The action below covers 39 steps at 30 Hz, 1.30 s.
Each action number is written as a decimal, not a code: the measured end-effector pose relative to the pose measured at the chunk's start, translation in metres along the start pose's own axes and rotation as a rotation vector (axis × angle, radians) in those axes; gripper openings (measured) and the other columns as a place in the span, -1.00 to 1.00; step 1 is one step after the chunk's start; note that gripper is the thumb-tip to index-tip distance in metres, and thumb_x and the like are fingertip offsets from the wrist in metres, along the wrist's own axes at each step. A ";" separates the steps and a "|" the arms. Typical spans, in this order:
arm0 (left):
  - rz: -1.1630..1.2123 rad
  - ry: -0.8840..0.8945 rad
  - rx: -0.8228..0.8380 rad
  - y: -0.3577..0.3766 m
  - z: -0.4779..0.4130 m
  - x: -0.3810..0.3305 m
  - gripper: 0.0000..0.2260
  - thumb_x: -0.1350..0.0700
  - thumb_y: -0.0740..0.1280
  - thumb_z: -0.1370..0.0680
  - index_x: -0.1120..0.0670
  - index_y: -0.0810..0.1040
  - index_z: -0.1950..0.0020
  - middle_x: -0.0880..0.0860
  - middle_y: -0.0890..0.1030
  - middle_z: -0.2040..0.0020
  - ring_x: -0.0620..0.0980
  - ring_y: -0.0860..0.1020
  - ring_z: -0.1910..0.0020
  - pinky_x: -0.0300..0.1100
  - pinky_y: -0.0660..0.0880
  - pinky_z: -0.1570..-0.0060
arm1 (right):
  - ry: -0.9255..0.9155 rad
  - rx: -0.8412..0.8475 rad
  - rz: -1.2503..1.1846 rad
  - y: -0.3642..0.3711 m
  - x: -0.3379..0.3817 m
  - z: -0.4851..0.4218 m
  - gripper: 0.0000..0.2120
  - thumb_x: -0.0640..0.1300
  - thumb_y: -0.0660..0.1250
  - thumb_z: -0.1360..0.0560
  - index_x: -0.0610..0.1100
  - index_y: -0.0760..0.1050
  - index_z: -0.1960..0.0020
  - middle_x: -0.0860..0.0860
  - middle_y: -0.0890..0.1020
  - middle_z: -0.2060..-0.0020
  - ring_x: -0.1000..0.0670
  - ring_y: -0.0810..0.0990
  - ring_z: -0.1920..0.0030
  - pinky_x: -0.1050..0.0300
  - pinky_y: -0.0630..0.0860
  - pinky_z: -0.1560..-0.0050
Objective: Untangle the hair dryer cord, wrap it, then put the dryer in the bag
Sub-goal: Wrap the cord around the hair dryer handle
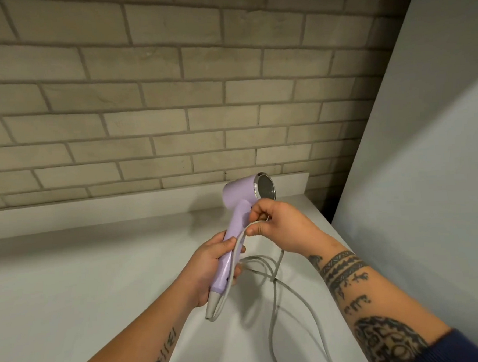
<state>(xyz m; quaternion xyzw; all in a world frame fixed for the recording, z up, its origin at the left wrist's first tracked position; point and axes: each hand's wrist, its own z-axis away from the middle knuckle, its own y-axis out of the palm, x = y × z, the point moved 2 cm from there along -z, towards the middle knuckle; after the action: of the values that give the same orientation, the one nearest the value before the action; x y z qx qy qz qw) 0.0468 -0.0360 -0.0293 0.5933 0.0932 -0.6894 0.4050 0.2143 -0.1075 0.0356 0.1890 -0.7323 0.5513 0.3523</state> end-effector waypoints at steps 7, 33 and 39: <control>-0.165 0.053 0.002 0.007 0.005 -0.003 -0.60 -0.21 0.35 -0.58 0.08 0.51 -0.20 0.07 0.58 0.11 0.05 0.44 0.39 -0.16 0.41 0.42 | 0.009 -0.221 -0.003 0.001 -0.012 -0.005 -0.71 0.05 0.56 -0.39 -0.02 0.46 0.19 0.09 0.57 0.32 0.09 0.46 0.32 0.08 0.47 0.21; -0.248 -0.046 0.221 0.023 0.015 -0.027 -0.39 -0.05 0.57 -0.41 0.16 0.44 -0.34 0.08 0.58 0.16 0.04 0.45 0.43 -0.18 0.47 0.46 | 0.095 -0.505 -0.326 -0.003 -0.030 0.014 -0.67 0.03 0.58 -0.38 -0.07 0.45 0.23 0.19 0.45 0.46 0.14 0.37 0.44 0.23 0.40 0.37; -0.223 -0.104 0.194 0.027 0.016 -0.019 -0.39 -0.30 0.29 -0.50 0.12 0.47 -0.36 0.09 0.56 0.19 0.05 0.42 0.44 -0.17 0.48 0.47 | 0.132 -0.545 -0.288 -0.013 -0.031 0.020 -0.63 0.01 0.63 -0.31 -0.08 0.44 0.25 0.16 0.43 0.42 0.18 0.35 0.43 0.28 0.39 0.35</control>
<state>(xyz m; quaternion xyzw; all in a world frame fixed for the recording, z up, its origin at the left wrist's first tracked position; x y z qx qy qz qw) 0.0519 -0.0550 0.0015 0.5790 0.0705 -0.7657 0.2711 0.2385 -0.1340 0.0192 0.1531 -0.7944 0.2903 0.5111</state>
